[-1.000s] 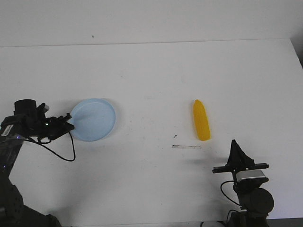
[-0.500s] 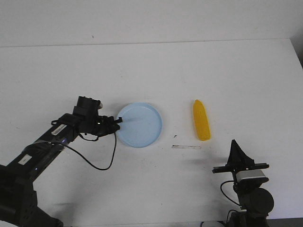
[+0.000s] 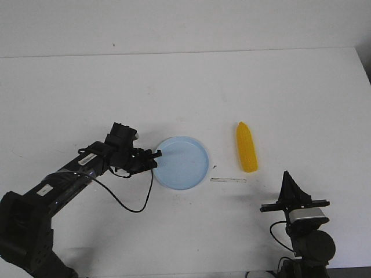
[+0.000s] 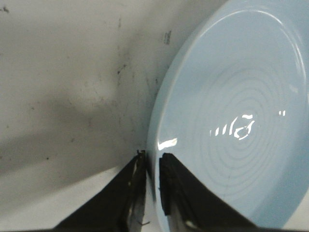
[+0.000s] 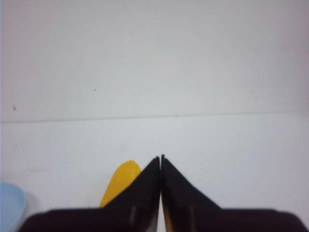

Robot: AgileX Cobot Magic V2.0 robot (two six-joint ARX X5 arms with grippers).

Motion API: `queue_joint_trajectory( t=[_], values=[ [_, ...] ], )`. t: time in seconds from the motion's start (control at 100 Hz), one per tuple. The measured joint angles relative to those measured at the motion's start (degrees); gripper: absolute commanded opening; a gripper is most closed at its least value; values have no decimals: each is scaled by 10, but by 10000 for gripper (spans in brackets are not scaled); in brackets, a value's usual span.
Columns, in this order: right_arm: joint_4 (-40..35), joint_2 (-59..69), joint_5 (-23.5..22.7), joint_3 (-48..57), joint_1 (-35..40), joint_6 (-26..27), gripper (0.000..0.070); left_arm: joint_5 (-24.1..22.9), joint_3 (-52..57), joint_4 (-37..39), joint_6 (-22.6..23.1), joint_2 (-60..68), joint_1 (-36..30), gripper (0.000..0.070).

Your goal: Place corn on plate with both arms

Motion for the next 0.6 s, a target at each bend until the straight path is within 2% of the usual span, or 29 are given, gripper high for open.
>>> queue_joint_trajectory(
  t=[0.06, 0.1, 0.24, 0.31, 0.35, 0.4, 0.52, 0.6],
  values=[
    [0, 0, 0, 0, 0, 0, 0, 0, 0, 0, 0, 0, 3, 245],
    [0, 0, 0, 0, 0, 0, 0, 0, 0, 0, 0, 0, 5, 281],
    [0, 0, 0, 0, 0, 0, 0, -23, -2, -1, 5, -25, 9, 283],
    [0, 0, 0, 0, 0, 0, 0, -49, -2, 1, 15, -64, 14, 244],
    [0, 0, 0, 0, 0, 0, 0, -68, -2, 8, 24, -90, 19, 117],
    [0, 0, 0, 0, 0, 0, 0, -92, -4, 27, 40, -124, 30, 0],
    [0, 0, 0, 0, 0, 0, 0, -150, -40, 101, 98, -202, 55, 1],
    [0, 0, 0, 0, 0, 0, 0, -166, -94, 164, 148, -252, 70, 1]
  ],
)
